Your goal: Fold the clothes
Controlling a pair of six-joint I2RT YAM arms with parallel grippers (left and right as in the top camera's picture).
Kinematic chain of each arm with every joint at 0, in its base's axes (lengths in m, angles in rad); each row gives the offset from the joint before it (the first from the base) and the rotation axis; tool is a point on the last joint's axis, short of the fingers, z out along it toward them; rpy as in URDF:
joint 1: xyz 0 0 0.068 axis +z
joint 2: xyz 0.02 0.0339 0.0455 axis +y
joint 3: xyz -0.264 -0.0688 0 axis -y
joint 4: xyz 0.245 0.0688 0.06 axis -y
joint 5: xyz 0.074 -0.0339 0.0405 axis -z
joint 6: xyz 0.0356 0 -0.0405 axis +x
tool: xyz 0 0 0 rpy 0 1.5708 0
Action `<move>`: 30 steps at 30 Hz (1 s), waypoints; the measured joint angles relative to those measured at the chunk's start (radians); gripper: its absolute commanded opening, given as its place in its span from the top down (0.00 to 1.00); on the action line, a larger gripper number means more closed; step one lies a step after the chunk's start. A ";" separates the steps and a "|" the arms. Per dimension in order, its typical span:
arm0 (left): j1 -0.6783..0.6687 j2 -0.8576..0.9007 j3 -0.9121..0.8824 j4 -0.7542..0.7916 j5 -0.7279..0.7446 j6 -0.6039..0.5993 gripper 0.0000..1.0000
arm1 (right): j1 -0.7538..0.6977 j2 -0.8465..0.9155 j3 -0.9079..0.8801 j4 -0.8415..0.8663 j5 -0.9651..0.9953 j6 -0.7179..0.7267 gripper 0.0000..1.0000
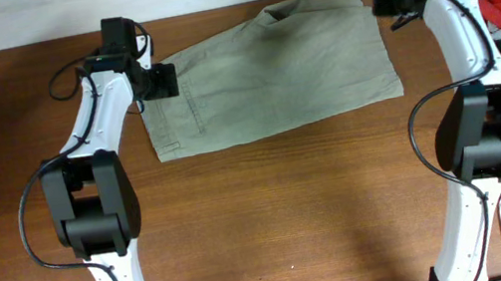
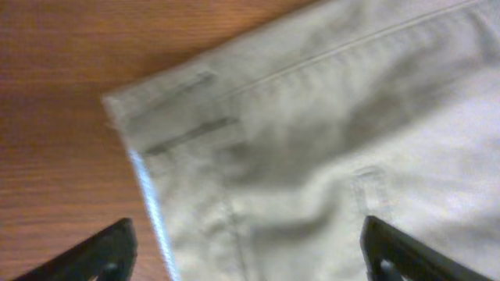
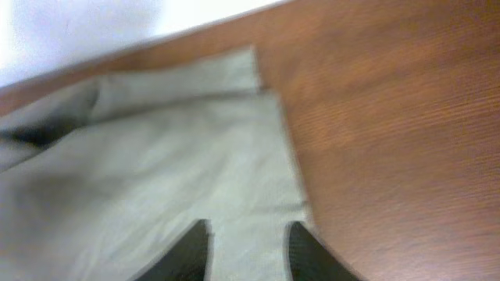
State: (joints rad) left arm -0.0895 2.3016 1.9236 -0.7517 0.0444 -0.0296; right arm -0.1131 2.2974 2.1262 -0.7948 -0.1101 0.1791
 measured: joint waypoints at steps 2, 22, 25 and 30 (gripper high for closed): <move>-0.021 -0.003 -0.002 -0.040 0.024 -0.002 0.39 | 0.019 0.004 -0.037 -0.014 -0.043 -0.028 0.96; 0.016 -0.062 -0.244 -0.008 0.098 0.000 0.83 | 0.056 0.074 -0.228 -0.061 -0.029 0.083 0.96; 0.077 -0.066 -0.258 -0.011 0.144 -0.013 0.82 | 0.070 0.069 -0.230 -0.120 -0.024 0.148 0.96; 0.186 -0.067 -0.271 0.023 0.182 -0.021 0.73 | 0.128 0.059 -0.234 -0.231 -0.021 0.240 0.96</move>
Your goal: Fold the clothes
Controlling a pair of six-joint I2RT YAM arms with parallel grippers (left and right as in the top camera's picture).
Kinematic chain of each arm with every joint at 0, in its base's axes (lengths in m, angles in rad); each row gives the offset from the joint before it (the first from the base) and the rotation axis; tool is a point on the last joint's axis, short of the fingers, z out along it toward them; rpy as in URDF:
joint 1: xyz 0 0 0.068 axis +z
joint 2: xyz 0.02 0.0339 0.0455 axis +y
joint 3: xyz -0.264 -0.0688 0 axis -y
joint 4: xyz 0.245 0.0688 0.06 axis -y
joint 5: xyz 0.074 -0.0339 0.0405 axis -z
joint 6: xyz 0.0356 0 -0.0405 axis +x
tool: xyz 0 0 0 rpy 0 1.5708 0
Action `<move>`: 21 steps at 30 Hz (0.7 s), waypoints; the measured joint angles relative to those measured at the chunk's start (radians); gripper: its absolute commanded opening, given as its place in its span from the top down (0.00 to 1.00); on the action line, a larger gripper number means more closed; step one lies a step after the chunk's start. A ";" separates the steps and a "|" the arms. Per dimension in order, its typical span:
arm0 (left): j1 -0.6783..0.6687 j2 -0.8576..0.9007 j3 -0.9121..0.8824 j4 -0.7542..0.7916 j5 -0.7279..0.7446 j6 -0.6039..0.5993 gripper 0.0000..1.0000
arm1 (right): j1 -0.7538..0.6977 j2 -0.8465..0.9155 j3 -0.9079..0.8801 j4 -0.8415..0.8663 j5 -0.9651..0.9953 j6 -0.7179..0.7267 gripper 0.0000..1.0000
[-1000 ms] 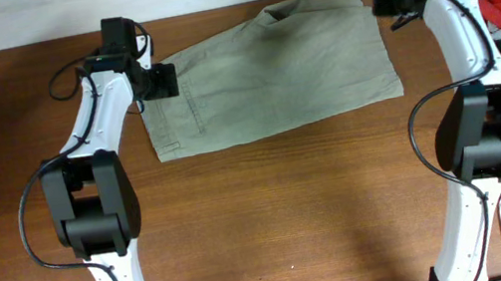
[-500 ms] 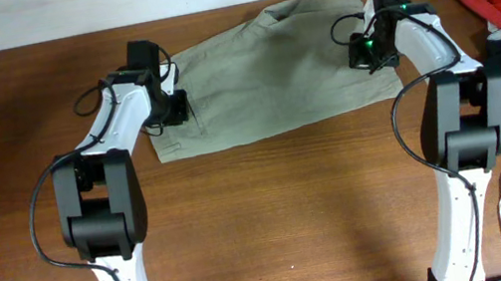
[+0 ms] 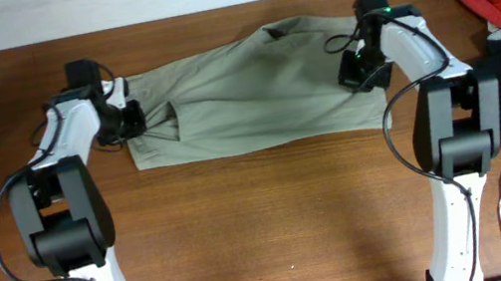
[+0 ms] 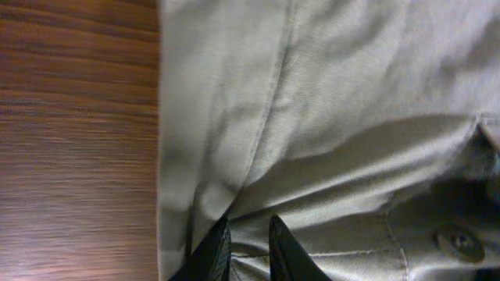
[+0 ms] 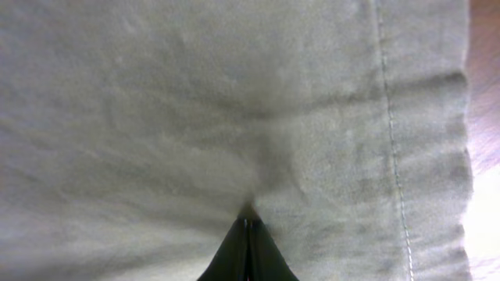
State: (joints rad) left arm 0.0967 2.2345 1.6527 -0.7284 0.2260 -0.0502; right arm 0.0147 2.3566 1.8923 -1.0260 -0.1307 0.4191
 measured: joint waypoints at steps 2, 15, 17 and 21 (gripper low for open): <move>0.022 0.000 -0.002 0.024 0.002 0.000 0.58 | 0.035 -0.004 -0.004 -0.029 0.022 0.042 0.96; 0.068 0.025 0.311 -0.223 -0.016 0.053 0.01 | 0.075 -0.241 -0.048 0.123 0.229 0.020 0.10; 0.066 0.025 0.311 -0.239 -0.001 0.054 0.01 | 0.056 -0.283 -0.047 0.124 0.139 -0.046 0.10; 0.067 0.027 0.311 -0.240 -0.009 0.054 0.01 | 0.061 -0.282 -0.047 0.099 -0.041 -0.140 0.01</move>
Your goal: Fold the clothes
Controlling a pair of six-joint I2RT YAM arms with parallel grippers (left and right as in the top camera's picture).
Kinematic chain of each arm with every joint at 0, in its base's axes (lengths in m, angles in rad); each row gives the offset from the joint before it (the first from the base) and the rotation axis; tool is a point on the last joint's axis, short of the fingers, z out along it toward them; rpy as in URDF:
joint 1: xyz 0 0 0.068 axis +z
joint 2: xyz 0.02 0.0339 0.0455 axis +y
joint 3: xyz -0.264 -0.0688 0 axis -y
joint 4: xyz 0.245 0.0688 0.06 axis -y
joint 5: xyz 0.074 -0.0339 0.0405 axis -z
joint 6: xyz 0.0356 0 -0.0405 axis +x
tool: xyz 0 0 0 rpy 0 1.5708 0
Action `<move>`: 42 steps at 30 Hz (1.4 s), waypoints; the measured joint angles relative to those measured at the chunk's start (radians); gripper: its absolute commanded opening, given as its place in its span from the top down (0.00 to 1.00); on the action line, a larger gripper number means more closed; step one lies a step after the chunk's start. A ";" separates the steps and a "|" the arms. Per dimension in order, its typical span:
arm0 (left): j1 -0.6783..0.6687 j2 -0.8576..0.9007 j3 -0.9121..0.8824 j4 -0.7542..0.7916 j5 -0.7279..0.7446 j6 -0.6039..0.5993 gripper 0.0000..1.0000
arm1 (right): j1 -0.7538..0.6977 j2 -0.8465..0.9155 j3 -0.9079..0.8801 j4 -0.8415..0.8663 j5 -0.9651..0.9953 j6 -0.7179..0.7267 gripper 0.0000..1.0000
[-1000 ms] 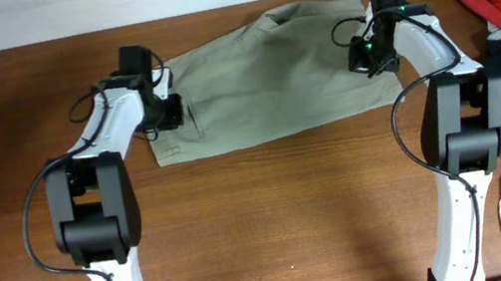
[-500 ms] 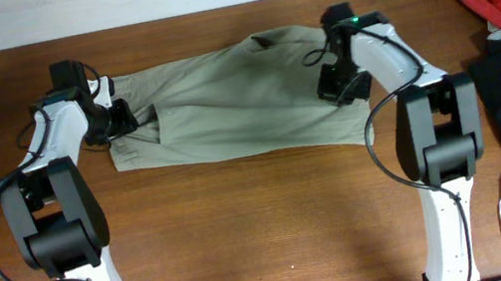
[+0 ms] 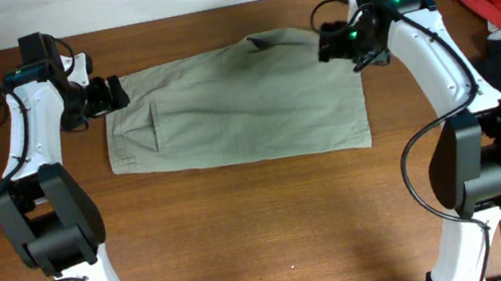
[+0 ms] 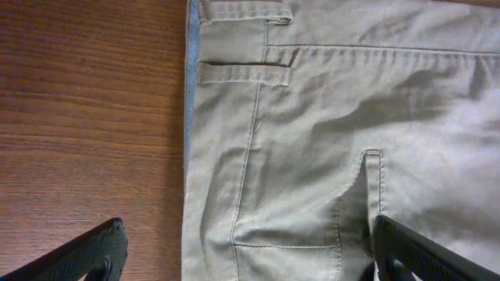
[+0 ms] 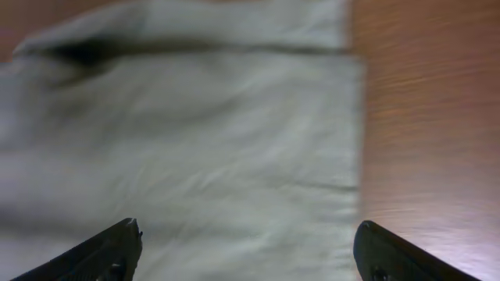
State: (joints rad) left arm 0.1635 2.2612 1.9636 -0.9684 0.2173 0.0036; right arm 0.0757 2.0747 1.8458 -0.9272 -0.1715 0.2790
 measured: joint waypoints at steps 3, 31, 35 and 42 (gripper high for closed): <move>0.006 0.023 0.000 0.004 -0.008 0.002 0.01 | 0.036 0.004 0.000 -0.015 -0.087 -0.041 0.01; 0.026 0.212 0.024 -0.120 0.393 0.220 1.00 | -0.179 0.004 0.000 -0.014 -0.119 -0.051 0.01; 0.029 0.224 0.082 -0.205 0.327 0.172 1.00 | -0.179 0.005 0.000 -0.014 -0.119 -0.051 0.01; 0.100 0.243 0.473 -0.503 0.121 0.079 1.00 | -0.179 0.004 0.000 -0.014 -0.119 -0.051 0.01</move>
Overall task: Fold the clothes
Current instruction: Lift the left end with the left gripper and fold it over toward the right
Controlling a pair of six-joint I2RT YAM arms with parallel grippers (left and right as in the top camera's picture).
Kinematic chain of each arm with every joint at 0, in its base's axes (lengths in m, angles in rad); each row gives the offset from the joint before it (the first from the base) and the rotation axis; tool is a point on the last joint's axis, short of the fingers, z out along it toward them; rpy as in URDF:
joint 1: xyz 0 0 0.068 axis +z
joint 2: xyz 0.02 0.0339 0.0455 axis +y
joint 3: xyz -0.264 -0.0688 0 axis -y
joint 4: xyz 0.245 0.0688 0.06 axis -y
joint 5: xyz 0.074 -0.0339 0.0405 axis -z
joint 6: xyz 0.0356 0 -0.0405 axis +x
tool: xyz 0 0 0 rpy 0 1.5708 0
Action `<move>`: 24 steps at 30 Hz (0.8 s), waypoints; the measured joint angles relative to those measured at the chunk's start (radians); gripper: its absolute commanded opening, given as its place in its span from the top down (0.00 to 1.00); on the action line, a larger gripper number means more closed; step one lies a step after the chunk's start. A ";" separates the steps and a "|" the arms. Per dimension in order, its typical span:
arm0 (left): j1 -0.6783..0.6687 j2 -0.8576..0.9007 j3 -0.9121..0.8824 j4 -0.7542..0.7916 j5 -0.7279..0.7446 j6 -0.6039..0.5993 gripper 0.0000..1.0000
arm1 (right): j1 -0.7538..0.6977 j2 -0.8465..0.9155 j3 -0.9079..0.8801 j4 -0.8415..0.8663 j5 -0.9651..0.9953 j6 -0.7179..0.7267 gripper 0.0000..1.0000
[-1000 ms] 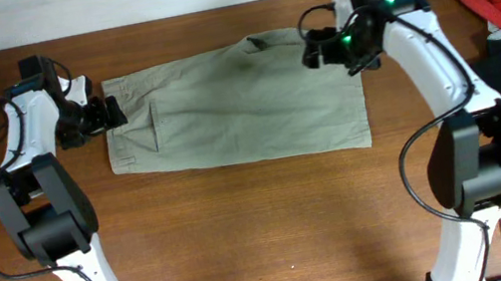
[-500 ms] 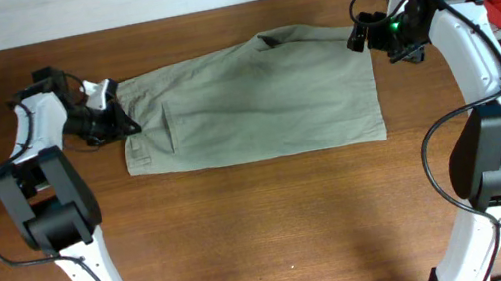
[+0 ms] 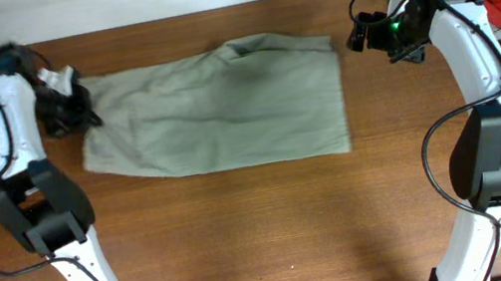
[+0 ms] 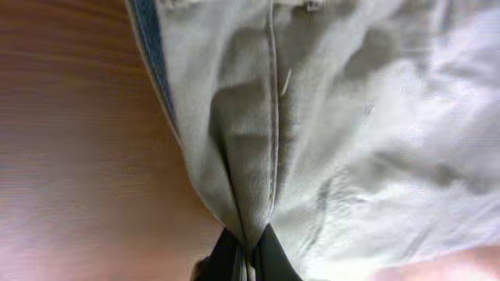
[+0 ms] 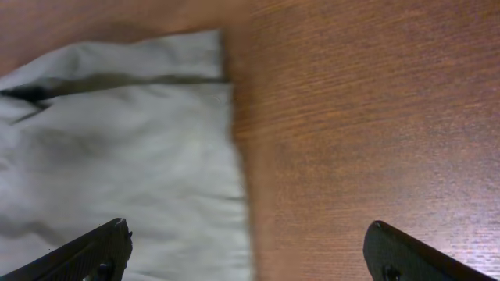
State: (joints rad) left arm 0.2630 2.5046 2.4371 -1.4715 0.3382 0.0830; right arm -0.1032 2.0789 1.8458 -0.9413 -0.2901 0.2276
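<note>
Khaki shorts (image 3: 215, 106) lie spread across the far half of the wooden table. My left gripper (image 3: 74, 106) is at their left waistband end, shut on a pinched ridge of the fabric (image 4: 246, 176); its dark fingers (image 4: 269, 257) close tight under the fold. My right gripper (image 3: 370, 36) hangs open just right of the shorts' far right corner (image 5: 211, 55), with bare wood between its fingertips (image 5: 113, 238) and nothing held.
A red garment and a dark pile lie at the table's right edge. A white wall runs along the far edge. Bare wood fills the near half (image 3: 266, 239).
My left gripper, open over the waistband before, is now shut on a fold of it, further left. The shorts have shifted left. My right gripper stayed open and now hangs off their right edge.
At first both grippers hovered near the shorts' ends, the left open and the right nearly shut. Then both were shut on the fabric, bunching it. Then both stood open over the flattened shorts. Now the left pinches the waistband again while the right stays open.
</note>
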 measured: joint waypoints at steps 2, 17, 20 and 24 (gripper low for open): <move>-0.004 0.000 0.132 -0.085 -0.046 -0.039 1.00 | 0.000 0.000 0.000 0.000 0.000 0.000 0.01; -0.426 0.000 0.454 -0.158 -0.073 -0.105 1.00 | 0.000 0.000 0.000 0.000 0.000 0.000 0.01; -0.514 0.000 0.454 -0.139 -0.076 -0.107 1.00 | 0.000 0.000 0.000 0.000 0.000 0.000 0.01; -0.587 0.000 0.454 -0.132 -0.092 -0.107 1.00 | 0.000 0.000 0.000 0.000 0.000 0.000 0.02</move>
State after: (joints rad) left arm -0.3241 2.5046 2.8914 -1.6035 0.2459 -0.0242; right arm -0.1032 2.0792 1.8458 -0.9417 -0.2901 0.2276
